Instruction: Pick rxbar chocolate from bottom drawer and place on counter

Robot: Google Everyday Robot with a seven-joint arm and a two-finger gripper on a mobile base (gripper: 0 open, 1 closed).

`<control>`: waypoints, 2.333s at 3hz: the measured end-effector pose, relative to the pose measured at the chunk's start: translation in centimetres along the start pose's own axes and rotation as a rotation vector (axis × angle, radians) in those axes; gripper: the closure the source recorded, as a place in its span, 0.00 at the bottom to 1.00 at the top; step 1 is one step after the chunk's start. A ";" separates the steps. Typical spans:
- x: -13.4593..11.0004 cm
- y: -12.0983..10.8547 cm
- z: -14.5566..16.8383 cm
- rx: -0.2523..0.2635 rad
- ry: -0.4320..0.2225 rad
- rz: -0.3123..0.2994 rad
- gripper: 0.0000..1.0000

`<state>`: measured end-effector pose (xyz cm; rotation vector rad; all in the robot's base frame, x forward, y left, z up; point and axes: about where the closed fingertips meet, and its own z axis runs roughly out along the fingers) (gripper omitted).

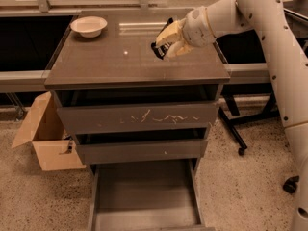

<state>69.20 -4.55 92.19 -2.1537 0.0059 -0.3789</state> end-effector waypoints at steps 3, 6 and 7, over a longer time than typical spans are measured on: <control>5.6 0.8 0.9 -0.042 0.041 0.023 0.59; 7.9 1.2 1.1 -0.027 0.048 0.055 0.00; 9.4 1.4 -2.2 0.002 0.132 0.070 0.00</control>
Offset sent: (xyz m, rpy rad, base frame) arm 0.0747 -0.0194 0.0186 -0.0368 -0.0140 -0.0825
